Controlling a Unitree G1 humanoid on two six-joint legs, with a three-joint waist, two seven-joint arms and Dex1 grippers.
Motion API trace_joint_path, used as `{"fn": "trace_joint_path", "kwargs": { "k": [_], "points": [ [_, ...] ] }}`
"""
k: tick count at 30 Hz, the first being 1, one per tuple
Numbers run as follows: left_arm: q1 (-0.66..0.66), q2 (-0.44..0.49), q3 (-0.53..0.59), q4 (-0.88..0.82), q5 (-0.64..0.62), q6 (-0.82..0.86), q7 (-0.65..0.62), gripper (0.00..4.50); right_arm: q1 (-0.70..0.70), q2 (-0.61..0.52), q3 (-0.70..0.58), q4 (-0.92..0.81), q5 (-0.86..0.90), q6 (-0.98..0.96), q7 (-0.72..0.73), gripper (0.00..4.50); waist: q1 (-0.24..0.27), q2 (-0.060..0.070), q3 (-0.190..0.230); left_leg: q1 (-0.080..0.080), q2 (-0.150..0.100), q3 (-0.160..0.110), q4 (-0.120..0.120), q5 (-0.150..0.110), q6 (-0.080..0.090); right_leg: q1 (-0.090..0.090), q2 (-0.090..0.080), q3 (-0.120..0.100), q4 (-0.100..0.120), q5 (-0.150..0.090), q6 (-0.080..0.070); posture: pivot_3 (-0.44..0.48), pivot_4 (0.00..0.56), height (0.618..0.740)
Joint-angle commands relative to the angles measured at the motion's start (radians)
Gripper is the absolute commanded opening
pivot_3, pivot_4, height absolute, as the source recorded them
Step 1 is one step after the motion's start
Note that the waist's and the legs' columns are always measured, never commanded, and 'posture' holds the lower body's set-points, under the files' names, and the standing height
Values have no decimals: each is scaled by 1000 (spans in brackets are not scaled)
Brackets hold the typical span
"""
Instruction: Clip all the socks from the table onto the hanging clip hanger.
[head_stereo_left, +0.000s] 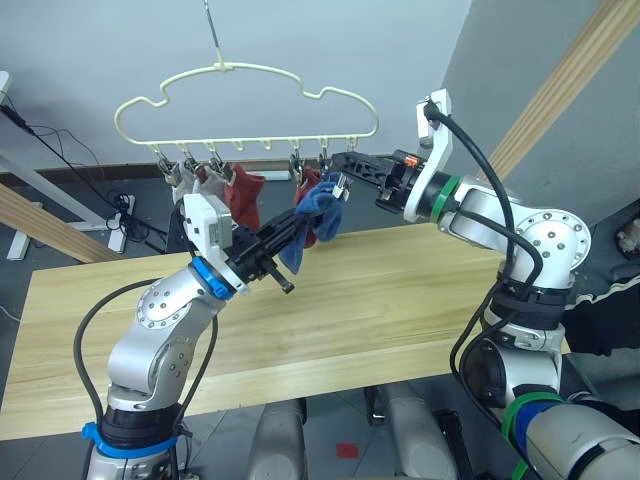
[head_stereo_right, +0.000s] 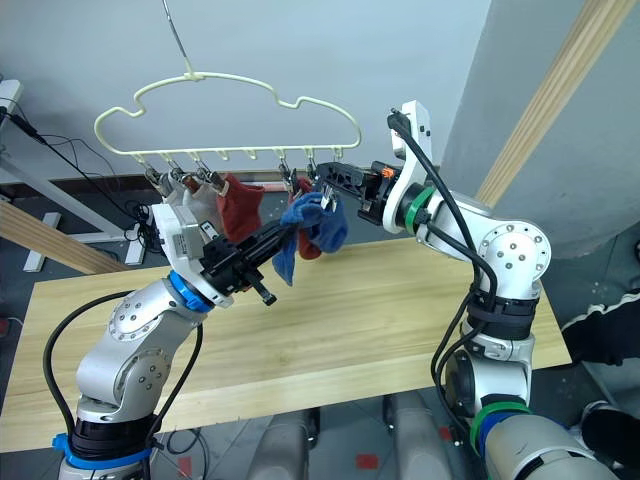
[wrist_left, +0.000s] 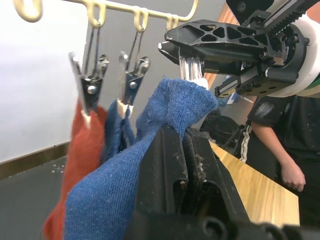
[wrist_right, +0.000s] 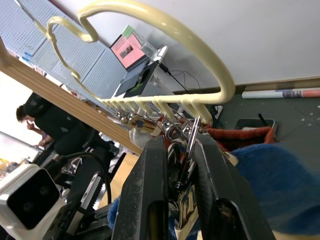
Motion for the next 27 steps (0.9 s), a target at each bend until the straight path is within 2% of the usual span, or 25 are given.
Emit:
{"fn": "trace_joint_path", "kwargs": {
  "k": [1,8,13,14,20,27],
  "points": [
    [-4,2,24,-35,-12,-30,-11,0,13,-35,49,-51,-26,-46,56,324,1,0,0,0,0,0,0,0,0,0,0,0,0,0,0,-23,373,740],
    [0,4,22,-39,-10,-30,-19,0,22,-57,80,-45,-43,-81,80,324,1,0,0,0,0,0,0,0,0,0,0,0,0,0,1,-21,374,740],
    [1,4,20,-40,-9,-31,-22,0,21,-65,86,-43,-39,-88,84,1937,1,0,0,0,0,0,0,0,0,0,0,0,0,-1,1,-22,375,740],
    [2,5,21,-41,-9,-31,-22,0,21,-65,87,-42,-39,-89,83,2441,1,0,0,0,0,0,0,0,0,0,0,0,0,0,1,-24,374,740],
    [-3,-3,2,-40,2,-25,-14,0,21,-85,55,-51,3,-66,83,4417,1,0,0,0,0,0,0,0,0,0,0,0,0,0,1,-26,375,740],
    [-29,-14,-19,-4,22,-24,-1,0,75,-232,-57,-118,188,36,81,4468,5,0,0,-1,0,0,0,0,0,0,0,0,-1,0,1,-57,368,740]
  ]
}}
